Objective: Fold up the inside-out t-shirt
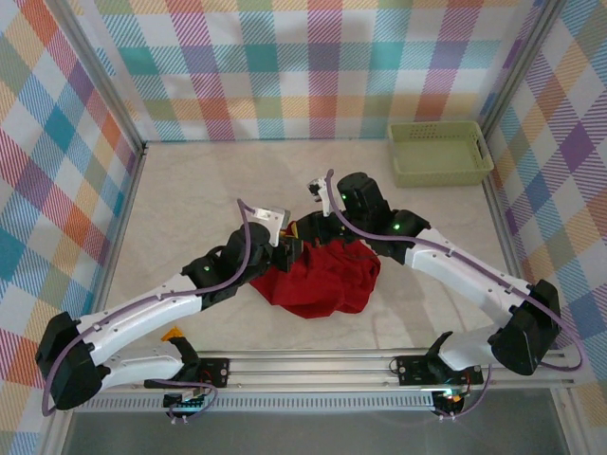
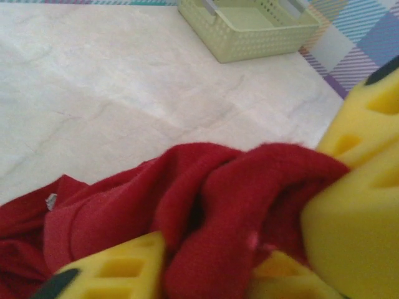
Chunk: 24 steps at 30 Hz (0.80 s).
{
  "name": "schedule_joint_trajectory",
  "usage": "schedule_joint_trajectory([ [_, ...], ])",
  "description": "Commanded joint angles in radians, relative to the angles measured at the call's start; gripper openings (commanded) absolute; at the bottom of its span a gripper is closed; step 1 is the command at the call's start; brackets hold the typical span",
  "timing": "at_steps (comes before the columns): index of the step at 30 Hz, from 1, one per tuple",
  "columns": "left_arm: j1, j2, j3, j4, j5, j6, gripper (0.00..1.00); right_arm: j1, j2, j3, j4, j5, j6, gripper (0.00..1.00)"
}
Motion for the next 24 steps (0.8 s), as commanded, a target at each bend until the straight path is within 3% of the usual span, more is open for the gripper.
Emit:
schedule_joint_trajectory([
  [1, -0.007, 0.012, 0.011, 0.018, -0.053, -0.009, 0.11, 0.007, -0.012, 0.001, 0.023, 0.029, 0.011, 0.01],
  [4, -0.008, 0.008, 0.006, 0.016, -0.056, -0.010, 0.00, 0.007, -0.022, -0.005, -0.001, 0.076, -0.005, 0.15],
  [11, 0.006, -0.030, -0.010, 0.010, -0.032, -0.025, 0.00, 0.010, -0.103, -0.126, -0.046, 0.229, -0.156, 0.47],
  [17, 0.034, -0.053, -0.021, 0.022, 0.020, -0.048, 0.00, 0.053, -0.115, -0.257, -0.019, 0.253, -0.215, 0.57],
  [20, 0.041, -0.060, -0.015, 0.020, 0.041, -0.050, 0.00, 0.069, -0.055, -0.255, -0.014, 0.300, -0.201, 0.57],
  [24, 0.051, -0.086, -0.010, 0.001, 0.052, -0.050, 0.00, 0.066, -0.017, -0.240, -0.026, 0.412, -0.184, 0.36],
])
